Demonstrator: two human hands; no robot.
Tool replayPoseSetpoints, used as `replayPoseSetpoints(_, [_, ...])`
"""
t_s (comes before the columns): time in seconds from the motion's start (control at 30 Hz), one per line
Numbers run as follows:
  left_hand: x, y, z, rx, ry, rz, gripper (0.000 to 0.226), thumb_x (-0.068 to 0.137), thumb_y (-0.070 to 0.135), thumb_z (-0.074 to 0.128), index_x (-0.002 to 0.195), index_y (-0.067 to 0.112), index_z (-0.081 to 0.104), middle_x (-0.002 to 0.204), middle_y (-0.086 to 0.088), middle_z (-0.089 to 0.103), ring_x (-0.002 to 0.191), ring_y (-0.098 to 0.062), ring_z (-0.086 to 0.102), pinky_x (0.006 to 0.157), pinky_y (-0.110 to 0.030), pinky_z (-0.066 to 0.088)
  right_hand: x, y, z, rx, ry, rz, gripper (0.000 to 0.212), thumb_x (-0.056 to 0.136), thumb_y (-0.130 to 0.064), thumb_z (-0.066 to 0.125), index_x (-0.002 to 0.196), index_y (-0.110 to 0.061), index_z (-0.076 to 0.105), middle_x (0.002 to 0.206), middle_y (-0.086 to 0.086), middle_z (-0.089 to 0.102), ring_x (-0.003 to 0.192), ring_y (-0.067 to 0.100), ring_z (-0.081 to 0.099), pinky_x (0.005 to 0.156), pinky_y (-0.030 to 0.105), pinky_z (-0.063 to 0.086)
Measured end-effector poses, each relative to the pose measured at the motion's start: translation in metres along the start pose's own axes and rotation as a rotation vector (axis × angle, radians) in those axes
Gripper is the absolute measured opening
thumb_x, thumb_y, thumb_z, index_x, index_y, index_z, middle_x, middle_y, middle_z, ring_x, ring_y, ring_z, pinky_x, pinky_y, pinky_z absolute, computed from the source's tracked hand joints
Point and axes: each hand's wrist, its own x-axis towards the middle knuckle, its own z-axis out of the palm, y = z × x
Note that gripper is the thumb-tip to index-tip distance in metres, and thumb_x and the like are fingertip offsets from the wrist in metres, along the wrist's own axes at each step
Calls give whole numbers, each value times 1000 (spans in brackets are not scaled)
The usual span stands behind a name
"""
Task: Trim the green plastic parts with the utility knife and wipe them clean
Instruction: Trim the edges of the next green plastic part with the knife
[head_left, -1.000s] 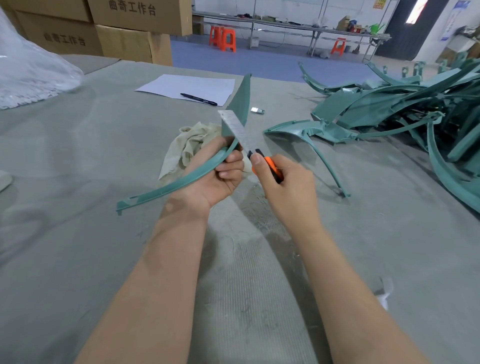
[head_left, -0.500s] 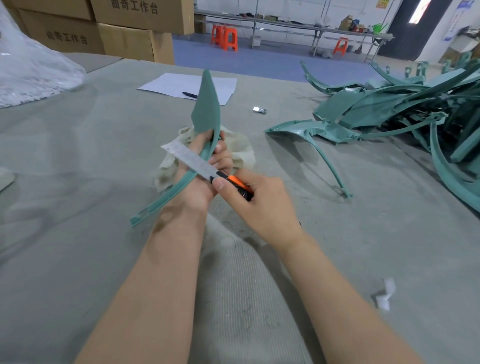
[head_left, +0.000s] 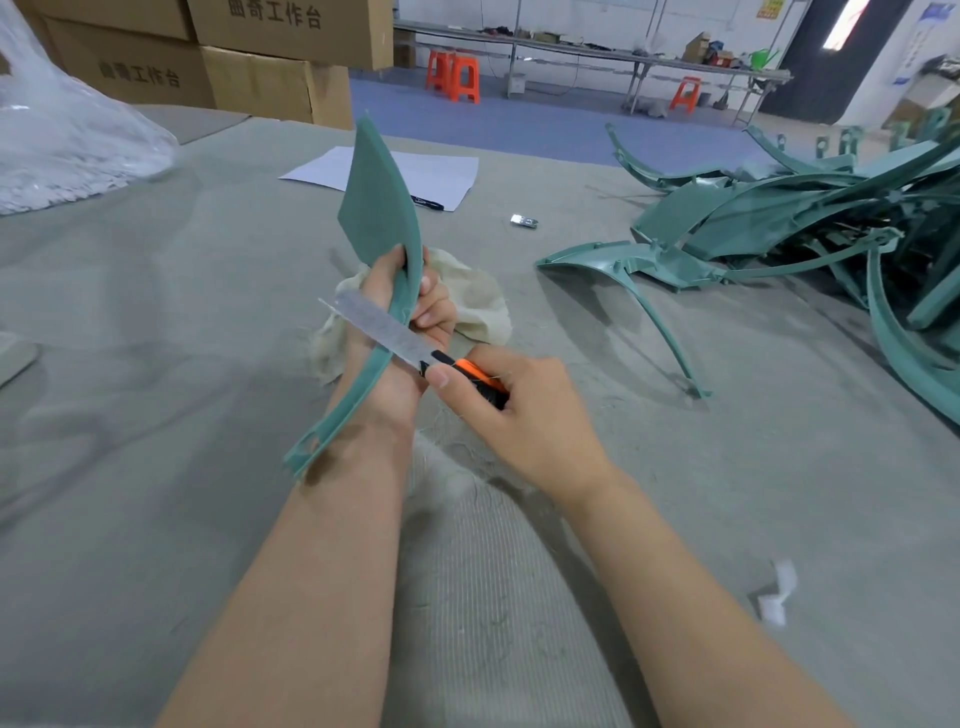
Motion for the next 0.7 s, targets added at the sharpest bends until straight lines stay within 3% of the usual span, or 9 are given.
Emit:
replayPoseSetpoints(0.2, [0,-2,-9,-120,-16,43,34,102,19,32,73,8,46,43,3,40,27,-4,29,30,-11,24,-10,-14,12,-10,-187,-124,43,85,-57,54,58,-27,42,47,-7,42,47,13,43,47,35,36])
replayPoseSetpoints(0.37, [1,0,-3,-19,43,9,36,103,22,31,70,11,42,39,3,40,25,-4,29,28,-12,23,-6,-6,1,32,-38,-9,40,82,-65,50,56,-35,46,46,-9,39,46,8,40,48,21,27])
replayPoseSetpoints(0.47, [2,-2,0,8,94,29,37,103,21,31,69,12,40,37,4,40,23,-4,28,26,-13,23,-3,3,-3,-28,48,51,48,88,-57,55,57,-24,39,47,-7,34,46,10,33,49,25,24])
replayPoseSetpoints(0.7, [0,-1,0,-17,88,39,37,104,20,31,69,12,40,37,4,39,24,-4,28,27,-12,23,-5,3,-1,-21,17,45,44,89,-55,55,58,-26,42,47,-8,35,46,10,34,49,26,27])
